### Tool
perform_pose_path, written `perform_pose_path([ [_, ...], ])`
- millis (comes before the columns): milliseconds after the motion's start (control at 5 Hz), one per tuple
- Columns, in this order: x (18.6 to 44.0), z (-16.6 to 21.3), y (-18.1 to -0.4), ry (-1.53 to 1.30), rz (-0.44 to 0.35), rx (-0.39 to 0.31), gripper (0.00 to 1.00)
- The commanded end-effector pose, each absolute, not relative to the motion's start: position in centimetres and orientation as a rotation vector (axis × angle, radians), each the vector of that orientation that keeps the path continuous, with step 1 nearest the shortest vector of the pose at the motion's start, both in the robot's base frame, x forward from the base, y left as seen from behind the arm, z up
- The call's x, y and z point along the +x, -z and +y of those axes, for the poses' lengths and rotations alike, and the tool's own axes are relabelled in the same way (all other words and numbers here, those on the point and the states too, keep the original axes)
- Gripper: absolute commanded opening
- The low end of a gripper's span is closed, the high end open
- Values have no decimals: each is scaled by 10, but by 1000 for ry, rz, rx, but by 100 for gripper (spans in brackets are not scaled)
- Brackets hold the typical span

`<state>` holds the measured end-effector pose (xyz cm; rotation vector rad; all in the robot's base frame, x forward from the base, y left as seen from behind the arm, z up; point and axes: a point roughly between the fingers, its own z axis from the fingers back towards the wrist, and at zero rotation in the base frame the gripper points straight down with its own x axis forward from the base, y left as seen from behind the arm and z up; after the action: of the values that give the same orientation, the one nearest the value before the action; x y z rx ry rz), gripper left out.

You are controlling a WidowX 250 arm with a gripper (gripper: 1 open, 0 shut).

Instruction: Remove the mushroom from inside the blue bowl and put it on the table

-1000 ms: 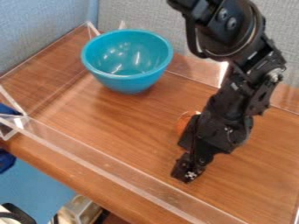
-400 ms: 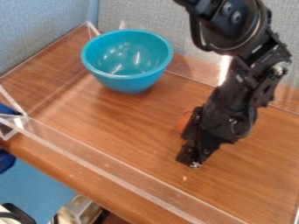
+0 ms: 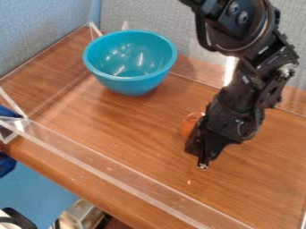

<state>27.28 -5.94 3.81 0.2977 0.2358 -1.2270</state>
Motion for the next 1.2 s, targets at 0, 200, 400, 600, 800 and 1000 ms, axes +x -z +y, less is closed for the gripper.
perform_pose_path([
  [0, 282, -65, -50, 1232, 167, 332, 0],
  [200, 285, -64, -51, 1228, 152, 352, 0],
  [400, 287, -63, -52, 1226, 135, 371, 0],
  [600, 289, -63, -52, 1226, 123, 387, 0],
  [800, 293, -61, -53, 1224, 106, 407, 0],
  [1000, 295, -59, -53, 1223, 91, 427, 0],
])
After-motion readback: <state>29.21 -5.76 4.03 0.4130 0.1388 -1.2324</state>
